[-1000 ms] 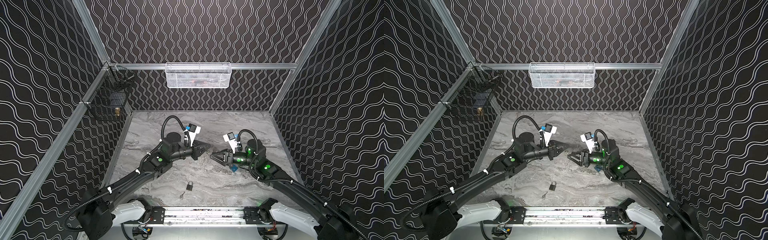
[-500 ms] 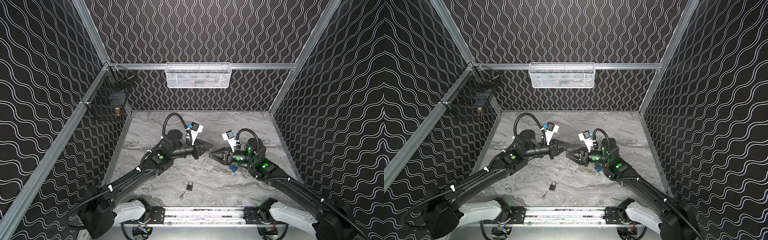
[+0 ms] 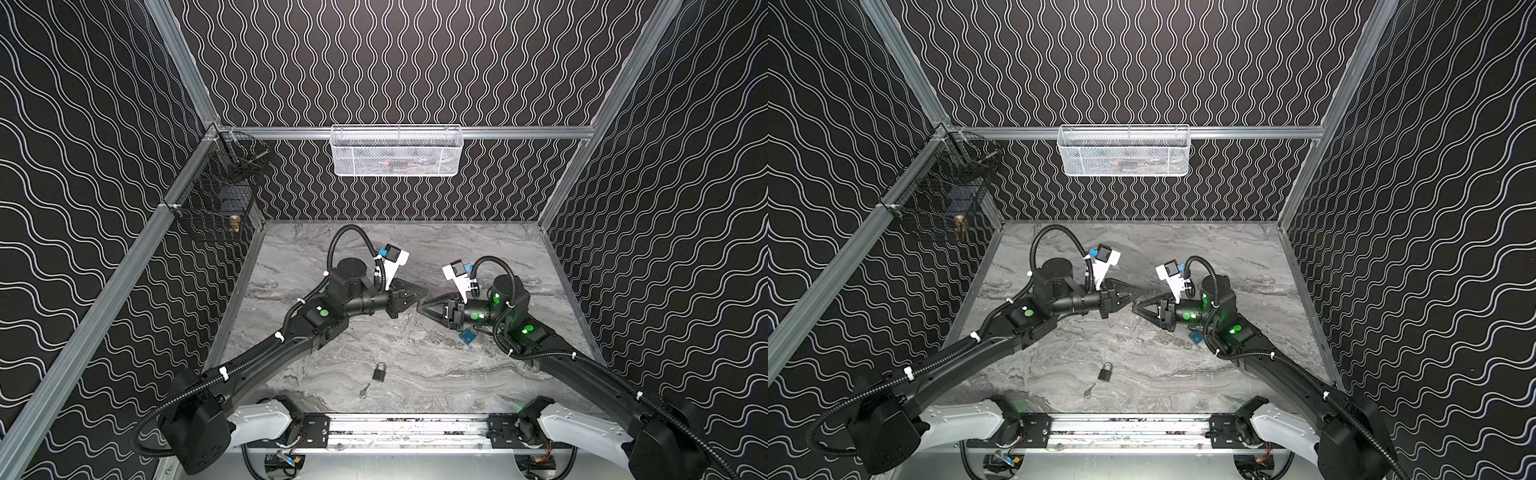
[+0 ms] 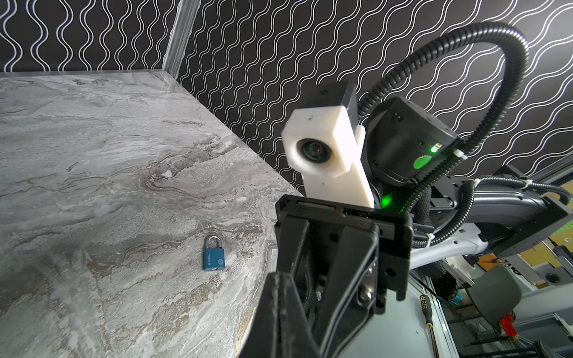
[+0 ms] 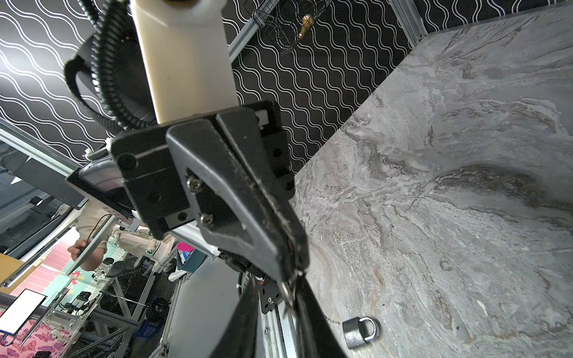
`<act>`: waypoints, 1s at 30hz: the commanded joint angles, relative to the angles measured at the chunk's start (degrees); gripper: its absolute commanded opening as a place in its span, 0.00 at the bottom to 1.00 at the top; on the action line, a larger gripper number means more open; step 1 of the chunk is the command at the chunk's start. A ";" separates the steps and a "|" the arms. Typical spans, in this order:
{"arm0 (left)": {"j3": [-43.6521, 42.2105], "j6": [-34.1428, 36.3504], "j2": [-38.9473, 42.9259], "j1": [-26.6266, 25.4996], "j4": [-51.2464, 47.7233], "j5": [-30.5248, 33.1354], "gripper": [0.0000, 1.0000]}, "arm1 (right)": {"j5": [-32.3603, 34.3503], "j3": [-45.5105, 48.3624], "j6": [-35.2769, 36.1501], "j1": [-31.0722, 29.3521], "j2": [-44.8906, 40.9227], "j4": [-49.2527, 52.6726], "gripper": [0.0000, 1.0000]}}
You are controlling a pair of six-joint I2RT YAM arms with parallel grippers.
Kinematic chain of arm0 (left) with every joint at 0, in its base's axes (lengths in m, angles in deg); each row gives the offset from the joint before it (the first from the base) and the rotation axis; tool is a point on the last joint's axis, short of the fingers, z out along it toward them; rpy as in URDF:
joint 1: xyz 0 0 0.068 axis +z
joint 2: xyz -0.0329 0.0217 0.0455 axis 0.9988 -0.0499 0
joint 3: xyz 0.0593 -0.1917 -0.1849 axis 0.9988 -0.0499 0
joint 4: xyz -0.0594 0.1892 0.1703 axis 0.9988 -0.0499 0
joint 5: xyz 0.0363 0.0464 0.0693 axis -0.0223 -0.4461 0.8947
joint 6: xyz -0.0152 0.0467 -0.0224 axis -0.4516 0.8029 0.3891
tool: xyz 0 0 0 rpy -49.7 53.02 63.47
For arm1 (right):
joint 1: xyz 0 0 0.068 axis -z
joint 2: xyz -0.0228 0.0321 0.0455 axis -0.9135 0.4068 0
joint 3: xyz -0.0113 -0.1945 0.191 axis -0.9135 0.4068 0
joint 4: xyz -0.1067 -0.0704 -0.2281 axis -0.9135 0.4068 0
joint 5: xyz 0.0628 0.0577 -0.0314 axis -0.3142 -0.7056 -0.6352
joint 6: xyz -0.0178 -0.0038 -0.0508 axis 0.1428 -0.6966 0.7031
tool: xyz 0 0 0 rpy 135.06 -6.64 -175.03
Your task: Unlock with the key
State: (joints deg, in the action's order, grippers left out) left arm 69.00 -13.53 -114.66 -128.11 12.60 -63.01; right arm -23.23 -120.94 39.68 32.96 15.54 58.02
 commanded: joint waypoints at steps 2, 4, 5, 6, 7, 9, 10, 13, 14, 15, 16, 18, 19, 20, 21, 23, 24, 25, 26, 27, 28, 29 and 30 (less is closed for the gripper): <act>0.54 1.04 -0.36 0.09 1.54 -0.74 0.00 | -1.53 -0.41 0.09 -0.10 0.29 -4.06 0.18; 0.56 1.11 -0.36 0.04 1.36 -0.51 0.00 | -1.58 -0.49 0.13 -0.13 0.34 -4.00 0.17; 0.60 1.15 -0.32 0.03 1.28 -0.54 0.00 | -1.63 -0.42 0.19 -0.10 0.29 -4.03 0.16; 0.60 1.24 -0.30 0.02 1.27 -0.52 0.00 | -1.50 -0.18 -0.02 -0.09 0.16 -4.39 0.16; 0.58 1.38 -0.40 0.03 1.19 -0.50 0.00 | -1.22 0.10 -0.36 -0.17 0.01 -5.16 0.14; 0.67 1.37 -0.44 0.02 1.16 -0.36 0.00 | -1.32 0.13 -0.69 -0.09 0.15 -5.68 0.10; 0.69 1.38 -0.45 0.10 1.19 -0.40 0.00 | -1.36 0.05 -0.70 -0.09 0.17 -5.46 0.08; 0.69 1.20 -0.66 0.03 1.21 -0.47 0.00 | -1.23 -0.12 -0.68 -0.10 0.26 -5.37 0.03; 0.77 1.24 -0.71 0.09 1.19 -0.50 0.00 | -1.08 -0.06 -0.69 -0.10 0.10 -5.36 0.00; 0.73 1.24 -0.81 0.09 1.27 -0.64 0.00 | -0.86 -0.07 -0.60 -0.10 -0.01 -5.37 0.00; 0.75 1.25 -0.89 0.05 1.20 -0.58 0.00 | -0.62 0.08 -0.66 -0.06 -0.18 -5.35 0.00; 1.18 1.36 -1.01 0.08 0.31 -0.12 0.00 | -0.44 0.05 -0.80 -0.05 -0.44 -5.37 0.00; 1.49 1.45 -1.19 0.05 -0.15 -0.20 0.00 | -0.25 -0.05 -0.62 -0.02 -0.53 -4.91 0.00; 1.88 1.67 -1.30 0.04 -0.51 -0.41 0.00 | 0.09 -0.15 -0.36 -0.01 -0.75 -4.27 0.00; 2.09 1.67 -1.37 0.05 -0.65 -0.49 0.00 | 0.42 -0.23 -0.12 -0.01 -0.95 -3.75 0.00; 2.35 1.50 -1.43 0.10 -0.59 -0.29 0.10 | 1.09 -0.71 0.76 -0.08 -1.19 -1.58 0.00; 2.44 1.45 -1.39 0.10 -0.62 0.00 0.21 | 1.29 -0.97 1.22 0.00 -1.40 -0.54 0.00; 2.63 1.33 -1.37 0.09 -0.77 0.38 0.30 | 1.71 -1.10 1.56 0.07 -1.70 0.49 0.00; 2.87 1.24 -1.30 0.09 -1.12 0.89 0.38 | 2.52 -1.26 2.04 0.08 -2.08 2.02 0.00; 3.32 1.28 -1.27 0.09 -1.88 1.77 0.43 | 3.45 -1.45 2.53 0.21 -2.53 3.79 0.00; 3.66 1.41 -1.15 0.08 -2.70 2.73 0.47 | 3.99 -1.54 2.85 0.30 -2.95 5.34 0.00; 3.97 1.33 -0.93 0.09 -3.68 4.06 0.50 | 4.69 -1.67 3.22 0.54 -3.49 7.04 0.00; 4.09 1.38 -0.66 0.10 -4.51 5.51 0.53 | 5.39 -1.89 3.61 0.88 -3.95 9.21 0.00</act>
State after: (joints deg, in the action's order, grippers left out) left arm 72.28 -13.38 -115.88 -128.13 9.98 -61.20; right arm -20.57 -122.12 41.19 33.42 12.43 62.00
